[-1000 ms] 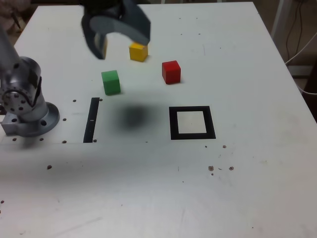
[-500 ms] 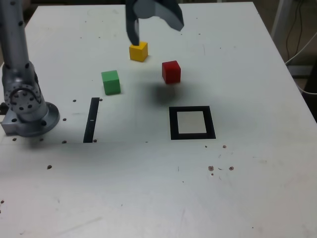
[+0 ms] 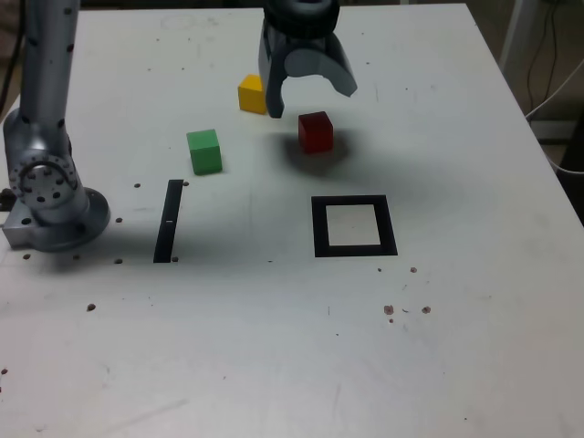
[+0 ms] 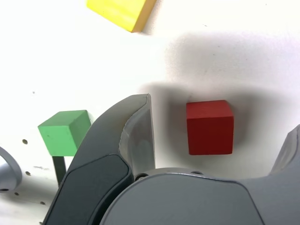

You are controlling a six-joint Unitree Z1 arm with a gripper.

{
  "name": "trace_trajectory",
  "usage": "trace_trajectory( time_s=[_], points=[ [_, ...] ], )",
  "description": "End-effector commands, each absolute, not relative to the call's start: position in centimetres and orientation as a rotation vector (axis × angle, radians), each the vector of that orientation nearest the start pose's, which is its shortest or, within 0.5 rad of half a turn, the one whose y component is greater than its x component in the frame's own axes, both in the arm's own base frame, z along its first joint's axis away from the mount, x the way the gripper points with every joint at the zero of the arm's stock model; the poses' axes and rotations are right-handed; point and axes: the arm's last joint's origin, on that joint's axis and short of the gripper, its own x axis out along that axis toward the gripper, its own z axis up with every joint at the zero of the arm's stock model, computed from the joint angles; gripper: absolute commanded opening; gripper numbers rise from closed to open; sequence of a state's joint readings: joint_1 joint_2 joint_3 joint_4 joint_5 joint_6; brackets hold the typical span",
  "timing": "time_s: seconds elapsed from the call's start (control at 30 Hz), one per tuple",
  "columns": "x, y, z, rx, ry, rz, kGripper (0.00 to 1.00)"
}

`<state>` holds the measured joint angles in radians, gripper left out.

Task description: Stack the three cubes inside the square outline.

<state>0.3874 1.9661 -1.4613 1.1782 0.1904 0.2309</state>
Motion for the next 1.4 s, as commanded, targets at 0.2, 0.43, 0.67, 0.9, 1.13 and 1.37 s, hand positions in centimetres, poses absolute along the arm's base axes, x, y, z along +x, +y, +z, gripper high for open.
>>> trace_trajectory(
  time_s=[0.2, 0.43, 0.67, 0.9, 1.13, 1.37],
  points=[
    [32.4, 14.0, 22.8, -0.058, 1.759, 0.196, 0.94],
    [33.1, 14.1, 22.0, -0.090, 1.737, 0.170, 0.85],
    [33.1, 14.3, 21.8, -0.115, 1.739, 0.162, 0.72],
    [33.1, 14.5, 21.4, -0.123, 1.749, 0.172, 0.60],
    [33.2, 14.7, 21.2, -0.129, 1.744, 0.182, 0.45],
    [33.5, 14.8, 21.3, -0.120, 1.710, 0.193, 0.25]
  ],
)
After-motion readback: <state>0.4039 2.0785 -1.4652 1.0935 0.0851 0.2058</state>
